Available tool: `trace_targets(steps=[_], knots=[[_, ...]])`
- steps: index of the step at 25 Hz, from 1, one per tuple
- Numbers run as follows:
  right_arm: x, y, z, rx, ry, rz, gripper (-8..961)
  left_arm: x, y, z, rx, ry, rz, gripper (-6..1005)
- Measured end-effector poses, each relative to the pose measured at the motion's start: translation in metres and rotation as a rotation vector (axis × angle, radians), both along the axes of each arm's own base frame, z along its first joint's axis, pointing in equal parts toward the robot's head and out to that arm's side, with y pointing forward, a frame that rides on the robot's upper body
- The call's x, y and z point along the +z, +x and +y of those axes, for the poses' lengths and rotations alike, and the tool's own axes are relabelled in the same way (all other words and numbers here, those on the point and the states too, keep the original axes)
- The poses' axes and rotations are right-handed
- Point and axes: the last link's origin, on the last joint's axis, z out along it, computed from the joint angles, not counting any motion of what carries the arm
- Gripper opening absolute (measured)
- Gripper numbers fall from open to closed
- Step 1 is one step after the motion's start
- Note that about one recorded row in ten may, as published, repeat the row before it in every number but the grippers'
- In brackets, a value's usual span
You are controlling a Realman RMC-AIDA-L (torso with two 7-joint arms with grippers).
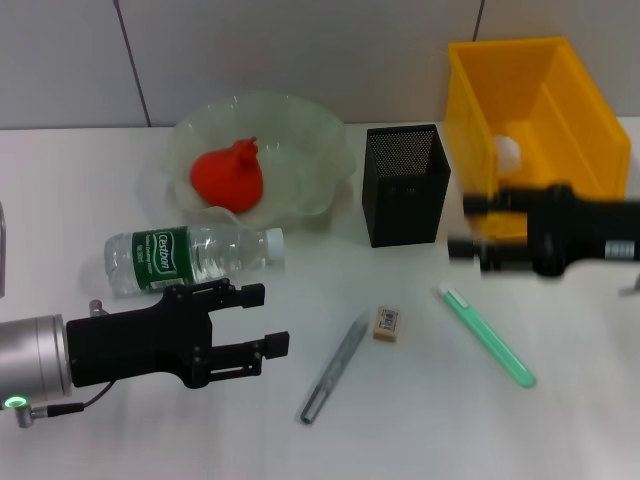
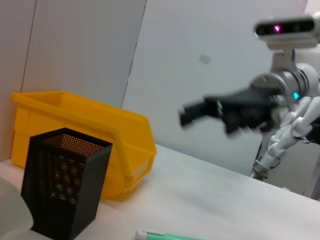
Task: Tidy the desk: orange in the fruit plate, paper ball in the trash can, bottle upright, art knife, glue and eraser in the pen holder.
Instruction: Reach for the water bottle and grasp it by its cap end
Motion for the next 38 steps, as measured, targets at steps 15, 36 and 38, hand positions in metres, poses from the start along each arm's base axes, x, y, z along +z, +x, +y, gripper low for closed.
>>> trace_targets(steps=[15,36,38], knots=[[-0.034,0.031,-0.026,0.045,-0.012,-0.13,716,0.003,-0.001,0.005,0.008,0.011,0.017,743],[-0.034,0.035,-0.03,0.053,0.019,-0.11,716,0.002,-0.001,0.008,0.002,0.03,0.037,743],[-0.034,0.037,-0.032,0.053,0.025,-0.114,717,0.005,-0.001,0.009,0.004,0.031,0.035,743]])
